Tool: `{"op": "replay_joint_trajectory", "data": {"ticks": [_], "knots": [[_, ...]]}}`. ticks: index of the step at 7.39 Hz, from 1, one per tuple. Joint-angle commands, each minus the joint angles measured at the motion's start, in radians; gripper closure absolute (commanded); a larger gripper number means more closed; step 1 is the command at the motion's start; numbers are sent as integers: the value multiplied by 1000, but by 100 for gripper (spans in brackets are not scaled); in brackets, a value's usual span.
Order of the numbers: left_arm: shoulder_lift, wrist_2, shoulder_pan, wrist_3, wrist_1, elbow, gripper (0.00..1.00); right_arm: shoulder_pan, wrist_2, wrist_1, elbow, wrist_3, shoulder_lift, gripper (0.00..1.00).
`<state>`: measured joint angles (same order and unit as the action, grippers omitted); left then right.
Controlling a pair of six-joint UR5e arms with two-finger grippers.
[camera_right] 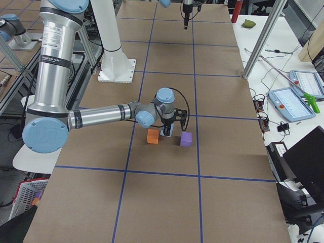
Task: Place blue block between orange and purple blocks
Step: 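Carry the light blue cube with the right gripper between the purple and orange cubes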
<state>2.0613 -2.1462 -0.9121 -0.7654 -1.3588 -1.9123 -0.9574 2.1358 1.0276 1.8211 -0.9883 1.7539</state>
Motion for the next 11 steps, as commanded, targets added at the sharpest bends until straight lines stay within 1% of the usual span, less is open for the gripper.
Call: {"op": "replay_joint_trajectory", "data": {"ticks": [1, 2, 4, 6, 7, 8, 10, 11], "knots": [[-24, 3, -8, 33, 1, -4, 0, -3, -1, -15, -57, 51, 1, 100], [-45, -1, -37, 90, 3, -7, 0, -3, -1, -17, -60, 59, 2, 100], [-140, -4, -126, 251, 6, -37, 0, -1, -4, -17, -62, 60, -1, 100], [-235, -27, -224, 464, 6, -36, 0, 2, -4, -18, -83, 69, -14, 100], [-272, -26, -238, 501, 4, -30, 0, 2, -4, -18, -83, 74, -14, 100], [-306, -27, -287, 591, 6, -16, 0, 3, -5, -17, -85, 74, -17, 100], [-325, -67, -376, 737, 6, 41, 0, 3, -4, -18, -114, 74, -56, 100], [-325, -66, -383, 753, 6, 45, 0, 3, -5, -18, -127, 74, -62, 100]]}}
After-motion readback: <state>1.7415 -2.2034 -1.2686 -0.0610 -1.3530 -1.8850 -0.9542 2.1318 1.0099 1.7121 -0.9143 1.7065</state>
